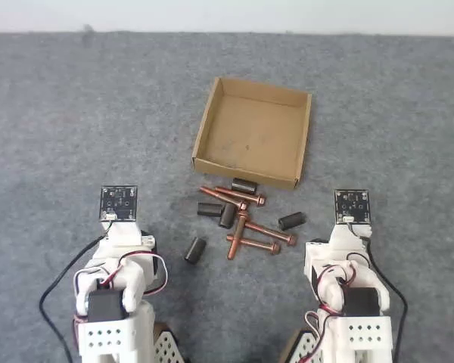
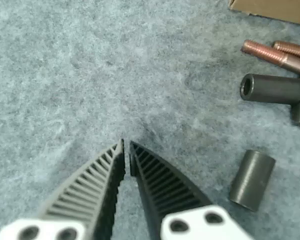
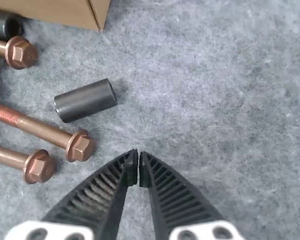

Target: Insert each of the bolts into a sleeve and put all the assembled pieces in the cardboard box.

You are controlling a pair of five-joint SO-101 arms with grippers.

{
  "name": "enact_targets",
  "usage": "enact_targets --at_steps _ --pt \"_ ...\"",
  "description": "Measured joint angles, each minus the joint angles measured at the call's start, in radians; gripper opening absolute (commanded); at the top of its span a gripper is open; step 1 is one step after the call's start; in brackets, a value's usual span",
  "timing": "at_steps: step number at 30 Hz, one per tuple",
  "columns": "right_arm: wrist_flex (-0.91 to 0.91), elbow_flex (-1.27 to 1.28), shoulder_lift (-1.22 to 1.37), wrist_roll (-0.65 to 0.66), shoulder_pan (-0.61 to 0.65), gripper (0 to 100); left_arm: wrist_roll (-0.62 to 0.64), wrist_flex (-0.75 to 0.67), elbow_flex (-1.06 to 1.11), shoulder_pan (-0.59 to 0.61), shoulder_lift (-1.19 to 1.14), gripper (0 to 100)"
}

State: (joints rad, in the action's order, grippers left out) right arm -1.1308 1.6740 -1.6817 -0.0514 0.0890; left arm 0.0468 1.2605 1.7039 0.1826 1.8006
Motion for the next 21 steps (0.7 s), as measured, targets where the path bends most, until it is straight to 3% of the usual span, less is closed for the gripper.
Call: enact_targets --at_steps 21 --pt "0.031 -0.008 0.000 0.000 -0.012 0.6 0.000 0.000 -0.058 0.000 0.000 1"
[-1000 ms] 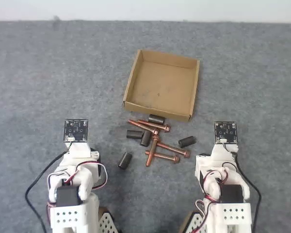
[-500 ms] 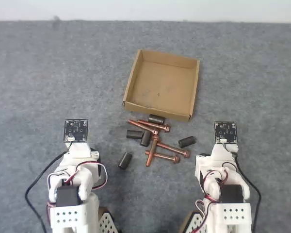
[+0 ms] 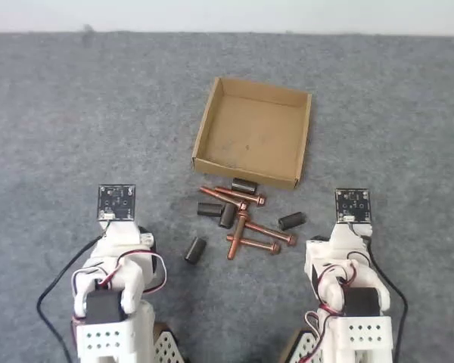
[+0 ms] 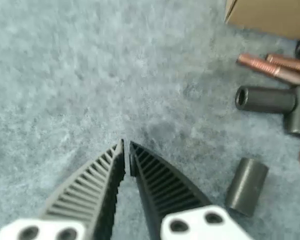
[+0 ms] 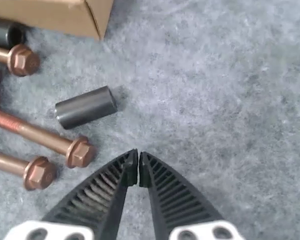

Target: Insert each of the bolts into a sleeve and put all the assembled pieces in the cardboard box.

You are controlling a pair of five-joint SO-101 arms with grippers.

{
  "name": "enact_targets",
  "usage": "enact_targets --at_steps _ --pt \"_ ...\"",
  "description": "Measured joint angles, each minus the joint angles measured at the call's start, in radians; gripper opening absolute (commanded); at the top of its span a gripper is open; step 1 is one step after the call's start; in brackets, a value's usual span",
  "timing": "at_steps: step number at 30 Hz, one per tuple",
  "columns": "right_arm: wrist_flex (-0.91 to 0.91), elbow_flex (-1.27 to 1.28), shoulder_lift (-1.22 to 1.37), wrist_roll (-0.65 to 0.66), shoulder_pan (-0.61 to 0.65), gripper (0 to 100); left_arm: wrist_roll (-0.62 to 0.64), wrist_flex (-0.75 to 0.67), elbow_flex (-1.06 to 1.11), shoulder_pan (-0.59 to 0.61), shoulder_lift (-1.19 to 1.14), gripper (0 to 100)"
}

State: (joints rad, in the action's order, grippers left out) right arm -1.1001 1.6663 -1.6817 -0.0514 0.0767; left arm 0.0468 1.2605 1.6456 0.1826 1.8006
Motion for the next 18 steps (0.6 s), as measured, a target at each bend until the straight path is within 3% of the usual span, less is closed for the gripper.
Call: enact_targets --at_steps 8,14,18 --pt "0.002 -0.031 -0.002 0.000 -0.014 0.6 0.000 -0.006 -0.035 0.002 0.000 1" --pt "0.035 -0.035 -0.002 0.005 -0.011 0.6 0.000 -0.107 -0.035 0.000 0.000 1" --pt "0.130 -0.035 -0.002 0.124 0.000 0.6 0.000 -0.124 -0.012 -0.002 0.000 1"
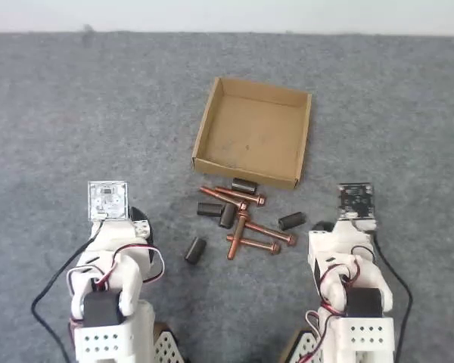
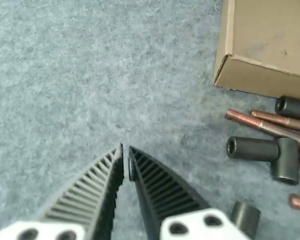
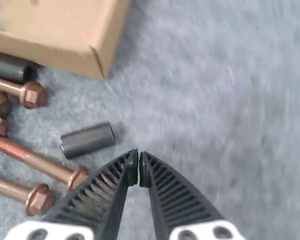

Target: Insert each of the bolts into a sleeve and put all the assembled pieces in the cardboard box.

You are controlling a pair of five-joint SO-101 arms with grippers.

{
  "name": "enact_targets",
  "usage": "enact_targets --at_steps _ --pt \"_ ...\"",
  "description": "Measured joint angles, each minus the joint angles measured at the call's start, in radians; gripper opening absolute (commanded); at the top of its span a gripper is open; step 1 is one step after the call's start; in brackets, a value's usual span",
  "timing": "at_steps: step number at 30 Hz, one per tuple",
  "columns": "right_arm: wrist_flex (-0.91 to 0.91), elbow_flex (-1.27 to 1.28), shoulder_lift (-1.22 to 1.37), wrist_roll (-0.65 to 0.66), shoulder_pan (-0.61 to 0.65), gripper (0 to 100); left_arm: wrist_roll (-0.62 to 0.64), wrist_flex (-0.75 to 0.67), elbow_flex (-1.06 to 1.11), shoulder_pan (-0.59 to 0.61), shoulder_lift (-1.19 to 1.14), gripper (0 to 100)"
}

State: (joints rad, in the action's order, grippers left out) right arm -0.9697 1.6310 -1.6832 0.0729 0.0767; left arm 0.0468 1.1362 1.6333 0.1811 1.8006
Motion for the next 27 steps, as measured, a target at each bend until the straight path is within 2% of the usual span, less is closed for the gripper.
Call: enact_targets --at_steps 4,11,16,20,27 --pt "0.089 0.017 0.000 0.112 -0.003 0.6 0.000 -0.002 0.014 0.008 0.000 1" --pt "0.103 0.005 0.000 0.135 0.002 0.6 0.000 -0.002 0.014 0.041 0.000 1" --pt "0.063 -0.083 0.018 0.138 0.100 0.6 0.000 -0.002 0.014 0.041 0.000 1" --pt "0.031 -0.201 0.164 0.138 0.183 0.6 0.000 -0.002 0.020 0.041 0.000 1" --pt "0.029 -0.394 0.489 0.138 0.204 0.6 0.000 -0.002 0.029 0.041 0.000 1"
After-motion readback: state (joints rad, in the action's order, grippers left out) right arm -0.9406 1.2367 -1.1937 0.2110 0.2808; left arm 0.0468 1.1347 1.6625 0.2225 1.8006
